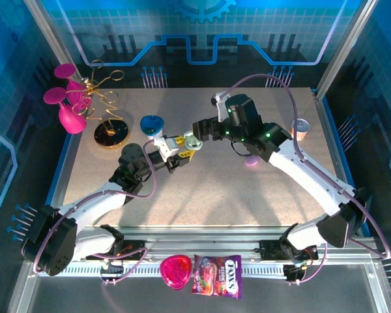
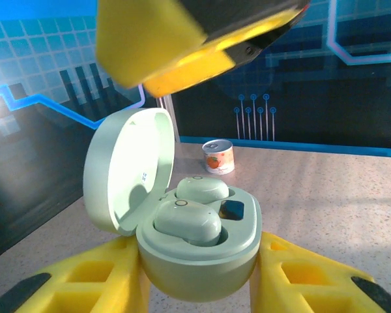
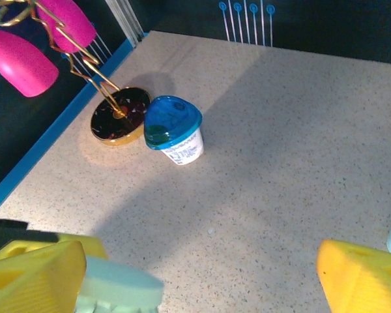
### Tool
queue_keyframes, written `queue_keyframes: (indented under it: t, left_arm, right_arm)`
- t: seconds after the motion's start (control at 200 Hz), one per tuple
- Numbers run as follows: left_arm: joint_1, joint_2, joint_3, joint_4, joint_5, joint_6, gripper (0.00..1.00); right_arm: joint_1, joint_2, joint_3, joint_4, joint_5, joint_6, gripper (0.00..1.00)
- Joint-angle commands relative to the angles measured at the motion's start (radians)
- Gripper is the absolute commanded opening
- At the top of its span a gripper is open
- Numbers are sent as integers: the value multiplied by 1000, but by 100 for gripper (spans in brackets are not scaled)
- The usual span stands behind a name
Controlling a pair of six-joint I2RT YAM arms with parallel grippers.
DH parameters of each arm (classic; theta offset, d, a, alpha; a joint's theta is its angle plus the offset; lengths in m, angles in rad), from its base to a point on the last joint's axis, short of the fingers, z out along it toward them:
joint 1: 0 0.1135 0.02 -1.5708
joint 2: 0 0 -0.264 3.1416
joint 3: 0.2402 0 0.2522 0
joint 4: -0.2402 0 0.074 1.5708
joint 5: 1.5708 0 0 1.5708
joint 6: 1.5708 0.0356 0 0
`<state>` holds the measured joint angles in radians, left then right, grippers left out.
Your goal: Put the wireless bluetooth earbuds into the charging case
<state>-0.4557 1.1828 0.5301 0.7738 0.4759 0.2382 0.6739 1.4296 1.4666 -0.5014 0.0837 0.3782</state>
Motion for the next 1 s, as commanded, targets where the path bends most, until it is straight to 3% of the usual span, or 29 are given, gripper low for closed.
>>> queue_keyframes:
  t: [0.0, 0.36, 0.53, 0.76, 0.996]
  left_arm:
    - [-6, -26, -18, 48, 46, 12, 38]
    - [-6, -1, -13, 80, -32, -1, 38]
    - [-4, 28, -12, 139, -44, -46, 38]
    - [-4, 6, 2, 130, 7, -60, 38]
    - [-6, -3, -6, 206, 71, -104, 38]
  right_arm:
    - [-17, 18, 38, -29, -37, 21, 91]
    - [-16, -1, -57, -54, -108, 9, 89]
    - [-25, -72, -160, 10, -213, 44, 88]
    - [-133, -195, -406, 418, -635, 377, 84]
    - [-168, -193, -537, 780, -778, 699, 80]
